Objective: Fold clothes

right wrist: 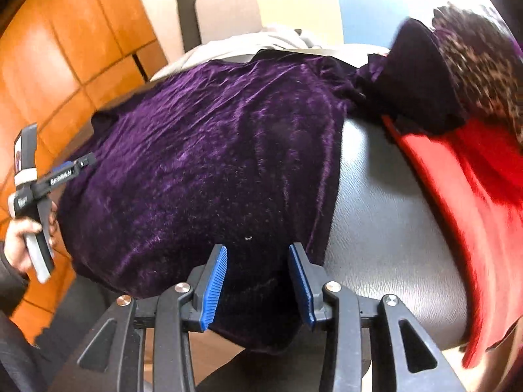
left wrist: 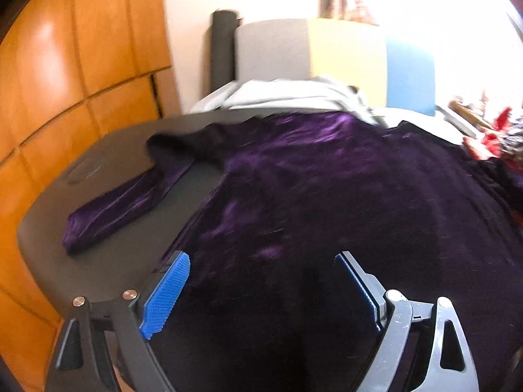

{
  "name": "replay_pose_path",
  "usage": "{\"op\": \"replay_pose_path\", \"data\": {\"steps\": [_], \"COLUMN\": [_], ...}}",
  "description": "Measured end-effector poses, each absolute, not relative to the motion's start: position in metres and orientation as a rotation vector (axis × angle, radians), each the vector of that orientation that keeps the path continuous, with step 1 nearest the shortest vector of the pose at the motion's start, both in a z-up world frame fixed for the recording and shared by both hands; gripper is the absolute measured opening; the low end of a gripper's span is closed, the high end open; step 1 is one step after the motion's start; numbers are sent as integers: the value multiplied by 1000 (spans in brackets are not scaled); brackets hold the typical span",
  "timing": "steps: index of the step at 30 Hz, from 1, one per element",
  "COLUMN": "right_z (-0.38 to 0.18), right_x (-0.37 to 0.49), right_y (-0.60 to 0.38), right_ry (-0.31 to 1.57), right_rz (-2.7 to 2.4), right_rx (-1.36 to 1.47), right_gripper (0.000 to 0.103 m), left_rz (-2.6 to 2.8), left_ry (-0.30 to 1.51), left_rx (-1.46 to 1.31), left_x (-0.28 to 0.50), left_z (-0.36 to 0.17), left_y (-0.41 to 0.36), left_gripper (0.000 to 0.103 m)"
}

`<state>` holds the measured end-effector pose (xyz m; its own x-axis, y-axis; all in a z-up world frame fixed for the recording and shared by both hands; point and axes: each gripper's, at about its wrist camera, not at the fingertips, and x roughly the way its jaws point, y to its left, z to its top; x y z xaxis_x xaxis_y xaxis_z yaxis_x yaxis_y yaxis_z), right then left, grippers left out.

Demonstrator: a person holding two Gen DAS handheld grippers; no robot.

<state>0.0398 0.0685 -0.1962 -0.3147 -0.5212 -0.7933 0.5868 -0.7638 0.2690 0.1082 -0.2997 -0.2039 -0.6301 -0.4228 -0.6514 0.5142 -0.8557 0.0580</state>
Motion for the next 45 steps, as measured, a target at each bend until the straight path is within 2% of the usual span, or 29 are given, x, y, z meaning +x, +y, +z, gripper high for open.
{"op": "replay_pose_path", "data": {"steps": [3, 8, 13, 15, 22, 23, 24, 25, 27, 31, 35, 38, 39, 40, 45], "right_z": [-181, -136, -135, -138, -159, -166, -171, -170, -157, -97, -66, -60, -66, -72, -129], "right_x": [37, 17, -30, -44, -91, -97, -105, -112, -123, -141, -138, -114, -110, -107, -86], "right_y": [88, 125, 132, 122, 85, 83, 86, 92, 100, 95, 27, -18, -16, -12, 68], "right_ry": [-13, -23, -150, -101, 261, 299, 209, 46, -144, -476, -566, -485, -519, -560, -691], "right_rz": [-2183, -2531, -2580, -2591, -2664, -2641, -2575, -2519, -2501, -2438, -2093, -1976, -1956, -1933, -2099], "right_rx": [1230, 1068, 1134, 1128, 1161, 1202, 1238, 1252, 1211, 945, 831, 812, 835, 859, 1096], "right_gripper": [40, 45, 45, 45, 45, 29, 16, 9, 6, 5, 8, 10, 13, 23, 27], "left_rz": [-2505, -2522, -2544, -2556, -2620, -2620, -2620, -2621, -2617, -2596, -2570, -2560, -2570, -2585, -2718], "left_ry": [209, 237, 248, 242, 244, 252, 260, 268, 286, 341, 374, 387, 388, 373, 204], "left_rx": [968, 1071, 1143, 1157, 1189, 1191, 1192, 1193, 1193, 1190, 1176, 1136, 1124, 1114, 1100], "left_x": [100, 82, 64, 59, 43, 42, 41, 41, 41, 45, 51, 55, 56, 55, 37], "left_z": [-201, -212, -218, -218, -212, -213, -214, -214, -216, -217, -215, -208, -204, -201, -184], "left_y": [-288, -277, -264, -258, -251, -251, -251, -253, -256, -266, -280, -289, -291, -291, -272], "left_gripper": [91, 91, 91, 91, 91, 91, 91, 91, 91, 91, 91, 91, 91, 92, 94]}}
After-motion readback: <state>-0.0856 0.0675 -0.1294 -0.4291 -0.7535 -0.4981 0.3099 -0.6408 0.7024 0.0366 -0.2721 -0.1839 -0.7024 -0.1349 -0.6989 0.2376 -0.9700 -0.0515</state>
